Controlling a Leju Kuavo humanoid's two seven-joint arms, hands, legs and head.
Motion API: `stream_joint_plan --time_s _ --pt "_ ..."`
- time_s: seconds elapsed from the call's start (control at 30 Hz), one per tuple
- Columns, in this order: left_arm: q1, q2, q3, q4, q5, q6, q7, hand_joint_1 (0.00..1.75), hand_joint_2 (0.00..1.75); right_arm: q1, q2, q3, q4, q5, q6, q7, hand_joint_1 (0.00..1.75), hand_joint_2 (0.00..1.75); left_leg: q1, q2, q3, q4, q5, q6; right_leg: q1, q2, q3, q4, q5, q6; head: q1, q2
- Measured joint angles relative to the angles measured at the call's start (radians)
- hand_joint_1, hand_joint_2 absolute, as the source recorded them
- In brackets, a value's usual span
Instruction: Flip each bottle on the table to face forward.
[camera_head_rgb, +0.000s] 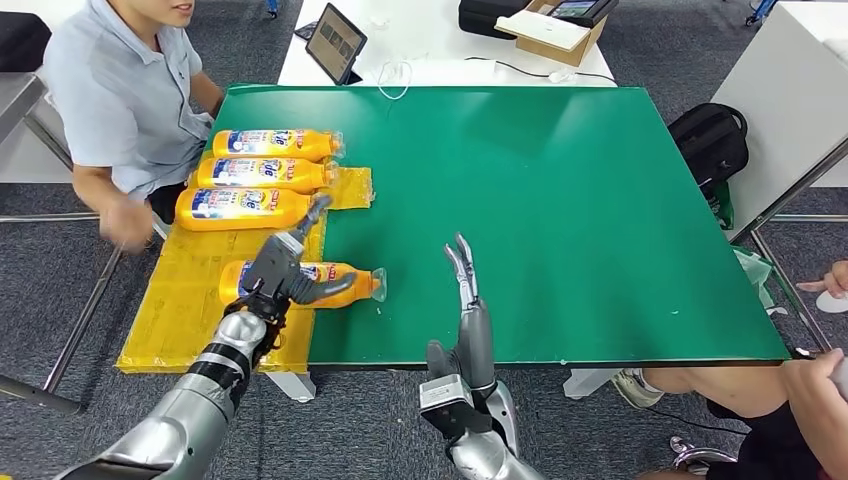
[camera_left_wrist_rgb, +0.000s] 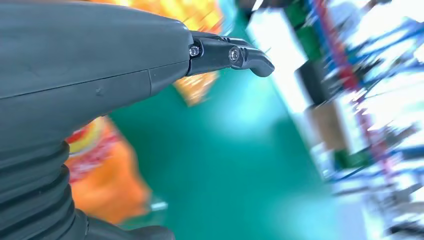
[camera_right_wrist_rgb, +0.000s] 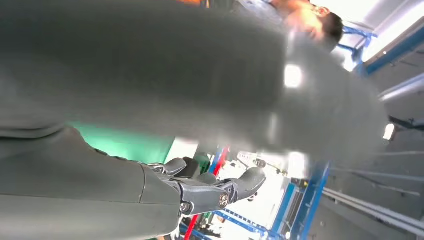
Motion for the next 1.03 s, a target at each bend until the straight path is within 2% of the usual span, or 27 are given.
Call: stream_joint_plan --time_s 0.13,0.27,0.4,0.53,0.67,0.83,0.97,1.03 --pt "0.06 -0.03 0.0 -0.173 0.126 0.051 0.007 0.0 1.75 0.015 0.029 -0.028 -0.033 0.022 0.0 0.0 0.0 1.75 0.0 0.0 -0.001 0.0 0.0 0.0 0.0 0.0 -0.001 0.0 0.0 0.0 0.0 0.0" --pt "0.088 -0.043 0.0 -0.259 0.162 0.064 0.012 0.0 1.75 0.022 0.045 -0.045 -0.052 0.031 -0.001 0.0 0.0 1.75 0.0 0.0 -0.001 0.0 0.0 0.0 0.0 0.0 -0.002 0.0 0.0 0.0 0.0 0.0" --pt "0.122 -0.051 0.0 -0.335 0.272 0.088 0.006 0.0 1.75 0.034 0.072 -0.081 -0.075 0.045 -0.001 0.0 0.0 0.0 0.0 0.0 -0.001 0.0 0.0 0.0 0.0 0.0 -0.002 0.0 0.0 0.0 0.0 0.0" --pt "0.171 -0.051 0.001 -0.419 0.375 0.128 -0.002 0.0 1.75 0.039 0.098 -0.112 -0.077 -0.056 0.001 0.0 0.0 0.0 0.0 0.0 -0.001 0.0 0.0 0.0 0.0 0.0 -0.001 0.0 0.0 0.0 0.0 0.0" --pt "0.264 -0.05 0.007 -0.526 0.417 0.179 0.005 0.0 1.75 0.04 0.116 -0.128 -0.021 -0.201 0.006 0.001 0.0 0.0 0.0 0.0 -0.002 0.0 -0.001 0.0 0.0 0.0 -0.002 0.0 0.0 0.0 0.0 0.0" --pt "0.4 -0.067 0.013 -0.627 0.448 0.249 0.031 0.0 1.75 0.096 0.145 -0.202 -0.049 -0.062 -0.001 0.0 0.0 0.0 0.0 0.0 -0.004 0.0 -0.001 0.0 0.0 0.0 -0.005 0.0 -0.001 0.0 0.0 0.0" --pt "0.478 -0.081 -0.004 -0.671 0.447 0.303 0.024 0.0 1.75 0.148 0.166 -0.291 -0.117 0.066 -0.002 -0.001 0.0 1.75 0.0 0.0 -0.005 0.0 -0.002 0.0 0.0 0.0 -0.005 -0.001 -0.001 0.0 0.0 0.0" --pt "0.501 -0.085 -0.01 -0.686 0.446 0.319 0.011 0.0 1.75 0.164 0.171 -0.313 -0.127 0.062 -0.002 0.0 0.0 1.75 0.0 0.0 -0.005 0.0 -0.003 0.0 0.0 0.0 -0.005 -0.001 -0.001 0.0 0.0 0.0"
